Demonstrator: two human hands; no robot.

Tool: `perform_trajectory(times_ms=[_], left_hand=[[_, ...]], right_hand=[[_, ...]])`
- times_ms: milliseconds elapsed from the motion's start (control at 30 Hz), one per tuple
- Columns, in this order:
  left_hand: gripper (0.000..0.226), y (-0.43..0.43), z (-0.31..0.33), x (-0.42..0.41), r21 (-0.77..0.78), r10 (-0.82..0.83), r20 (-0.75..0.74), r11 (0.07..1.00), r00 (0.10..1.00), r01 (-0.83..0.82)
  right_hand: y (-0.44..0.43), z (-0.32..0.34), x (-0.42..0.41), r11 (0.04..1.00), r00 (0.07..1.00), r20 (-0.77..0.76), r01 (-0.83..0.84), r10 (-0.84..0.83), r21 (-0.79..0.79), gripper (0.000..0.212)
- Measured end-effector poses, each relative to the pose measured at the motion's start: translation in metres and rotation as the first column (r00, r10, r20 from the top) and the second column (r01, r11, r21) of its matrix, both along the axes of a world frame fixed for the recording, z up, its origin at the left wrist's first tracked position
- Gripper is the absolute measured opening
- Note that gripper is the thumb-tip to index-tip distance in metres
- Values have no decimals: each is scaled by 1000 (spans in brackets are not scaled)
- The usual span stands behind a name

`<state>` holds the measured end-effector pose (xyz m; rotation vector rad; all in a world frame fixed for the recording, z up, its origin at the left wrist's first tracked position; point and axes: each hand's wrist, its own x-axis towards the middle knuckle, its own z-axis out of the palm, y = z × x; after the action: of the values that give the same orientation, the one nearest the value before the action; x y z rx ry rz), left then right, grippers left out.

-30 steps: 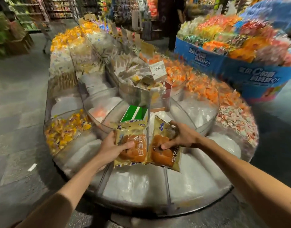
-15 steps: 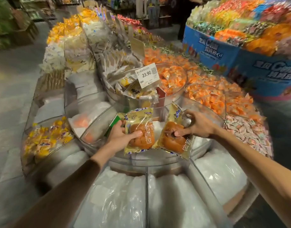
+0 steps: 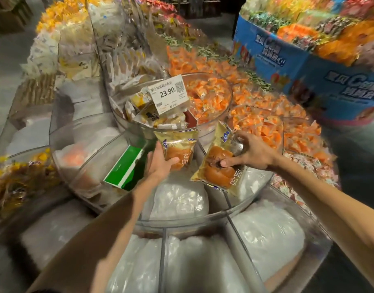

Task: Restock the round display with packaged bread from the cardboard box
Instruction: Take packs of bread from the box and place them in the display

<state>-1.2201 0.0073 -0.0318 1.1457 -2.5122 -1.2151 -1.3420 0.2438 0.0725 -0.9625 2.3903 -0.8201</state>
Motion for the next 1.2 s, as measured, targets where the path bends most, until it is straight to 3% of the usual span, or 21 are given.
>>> perform_trajectory(times_ms=[133, 300, 367, 433, 500, 567, 633, 667, 733, 767, 833, 967, 1033, 1133, 1200], left_hand=[[58, 7, -3, -5, -124, -41, 69, 991, 997, 50], [50, 12, 5, -12, -202, -60, 247, 973, 967, 111], [57, 14, 10, -13, -304, -74, 305, 937, 950, 170], [81, 11, 19, -11, -383, -52, 312, 907, 949, 175], [108, 3, 31, -5, -426, -27, 272, 893, 962, 146], [113, -3, 44, 8, -475, -43, 166, 872, 985, 118], [91, -3, 56, 22, -424, -135, -19, 898, 991, 114], [76, 1, 63, 31, -295, -178, -123, 946, 976, 135], [58, 9, 70, 46, 20, -269, -146, 961, 952, 275], [58, 11, 67, 52, 85, -329, -98, 938, 939, 337], [57, 8, 55, 60, 53, -343, -43, 937, 938, 345], [36, -5, 33, 68, -66, -128, -39, 990, 991, 125], [27, -8, 21, 70, -155, -71, -48, 986, 996, 63], [21, -6, 1, 70, -262, -72, -74, 964, 995, 51], [25, -6, -6, 69, -329, -95, -30, 941, 995, 80]], right_hand=[[-4, -6, -3, 999, 1000, 8, -4, 4, -36, 71], [-4, -10, -4, 1000, 999, 30, 23, -23, -18, 90], [-2, -13, -3, 999, 999, 37, 31, -31, -9, 86], [1, -14, -1, 999, 999, 33, 36, -36, -2, 86], [-1, -13, 3, 999, 998, 34, 48, -48, 0, 110], [-4, -15, 5, 1000, 1000, 9, 28, -28, 3, 130], [-16, -16, 10, 1000, 1000, -4, 14, -14, 12, 120], [-24, -18, 14, 1000, 1000, -10, 0, 1, 13, 111], [-46, -23, 25, 999, 998, -59, -35, 37, 26, 102], [-59, -26, 32, 997, 992, -108, -59, 63, 40, 103], [-82, -39, 44, 993, 974, -191, -111, 118, 45, 105], [-101, -66, 58, 988, 978, -192, -102, 79, -113, 113], [-98, -83, 59, 983, 969, -247, -26, -20, -184, 103], [-94, -109, 67, 977, 911, -365, 141, -192, -161, 83], [-96, -122, 75, 973, 940, -262, 192, -219, -125, 68]])
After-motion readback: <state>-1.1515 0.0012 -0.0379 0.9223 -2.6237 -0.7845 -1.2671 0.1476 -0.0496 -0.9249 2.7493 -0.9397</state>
